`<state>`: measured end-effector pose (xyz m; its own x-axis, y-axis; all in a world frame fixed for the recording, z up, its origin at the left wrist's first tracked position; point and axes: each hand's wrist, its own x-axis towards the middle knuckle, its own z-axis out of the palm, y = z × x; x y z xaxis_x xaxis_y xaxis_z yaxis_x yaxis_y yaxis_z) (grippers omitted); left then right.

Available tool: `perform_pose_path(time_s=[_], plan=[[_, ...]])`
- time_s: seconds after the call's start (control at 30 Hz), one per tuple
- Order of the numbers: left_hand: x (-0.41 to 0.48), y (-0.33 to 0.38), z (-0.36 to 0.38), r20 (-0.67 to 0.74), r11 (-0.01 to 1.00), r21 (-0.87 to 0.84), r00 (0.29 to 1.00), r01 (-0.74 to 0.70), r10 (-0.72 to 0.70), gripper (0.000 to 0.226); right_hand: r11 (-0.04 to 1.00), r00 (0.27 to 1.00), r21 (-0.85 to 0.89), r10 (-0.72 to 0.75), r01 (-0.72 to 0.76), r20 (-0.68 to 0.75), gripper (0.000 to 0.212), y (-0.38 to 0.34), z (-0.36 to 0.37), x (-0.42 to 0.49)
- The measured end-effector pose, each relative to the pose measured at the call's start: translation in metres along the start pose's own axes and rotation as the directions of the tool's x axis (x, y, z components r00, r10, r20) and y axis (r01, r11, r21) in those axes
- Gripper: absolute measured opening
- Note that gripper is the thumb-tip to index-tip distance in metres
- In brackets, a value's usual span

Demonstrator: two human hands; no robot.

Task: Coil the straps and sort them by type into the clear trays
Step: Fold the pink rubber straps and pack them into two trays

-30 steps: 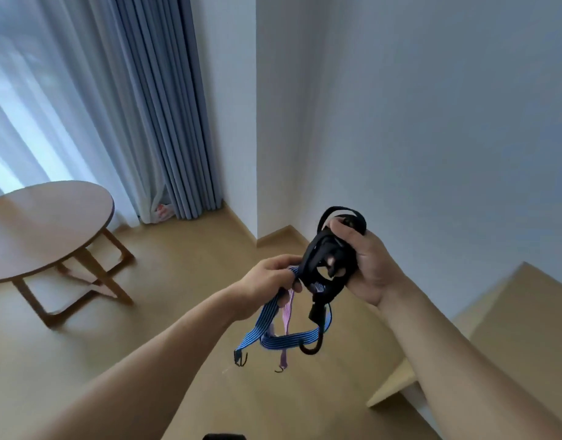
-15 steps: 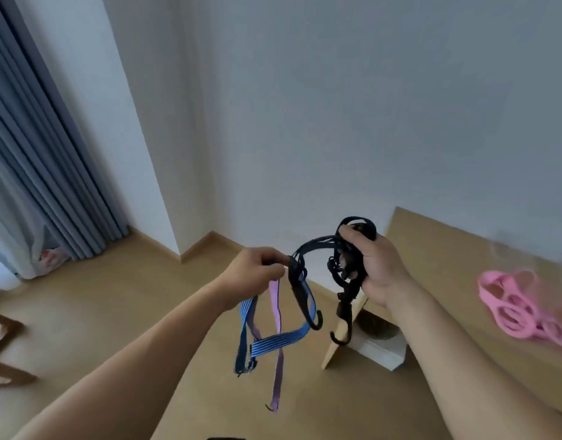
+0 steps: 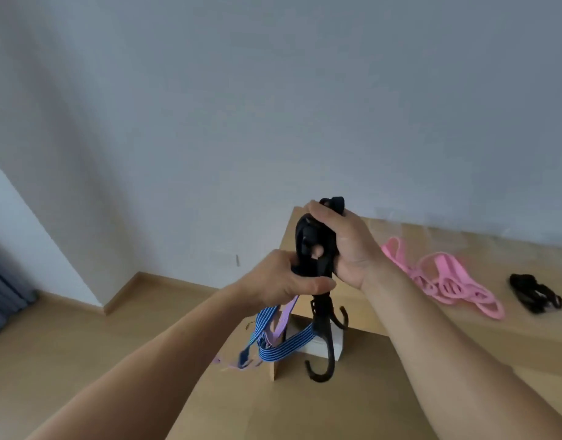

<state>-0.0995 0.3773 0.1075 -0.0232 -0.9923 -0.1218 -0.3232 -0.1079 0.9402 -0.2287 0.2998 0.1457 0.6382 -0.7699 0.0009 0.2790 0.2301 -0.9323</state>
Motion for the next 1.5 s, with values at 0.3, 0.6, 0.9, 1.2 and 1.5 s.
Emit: perform_pose_path(time_s=[0.3,0.6,0.9,1.2,1.5], plan=[[0.07,0.039,0.109,-0.081,0.984,-0.142,0.989,0.109,-0.121,0.021,0.84,0.924,-0.53,-0.101,-0.119,-0.369,0.021,-0.042,-0.15,-0.075],[0.144,0.069,0.235,0.275,0.969,-0.218,0.96,0.117,-0.054,0.032,0.779,0.914,-0.606,-0.116,-0.16,-0.39,0.026,-0.03,-0.259,-0.149],[0.224,0.067,0.344,0.542,0.915,-0.249,0.828,0.318,-0.14,0.033,0.694,0.714,-0.62,-0.218,-0.366,-0.666,0.007,-0.036,-0.376,-0.166],[0.289,0.057,0.41,0.56,0.84,-0.207,0.765,0.501,-0.318,0.043,0.633,0.583,-0.567,-0.216,-0.527,-0.783,0.011,-0.057,-0.518,-0.158],[0.312,0.066,0.467,0.432,0.835,-0.117,0.785,0.538,-0.445,0.023,0.405,0.652,-0.654,-0.166,-0.639,-0.74,0.012,-0.048,-0.644,-0.119]])
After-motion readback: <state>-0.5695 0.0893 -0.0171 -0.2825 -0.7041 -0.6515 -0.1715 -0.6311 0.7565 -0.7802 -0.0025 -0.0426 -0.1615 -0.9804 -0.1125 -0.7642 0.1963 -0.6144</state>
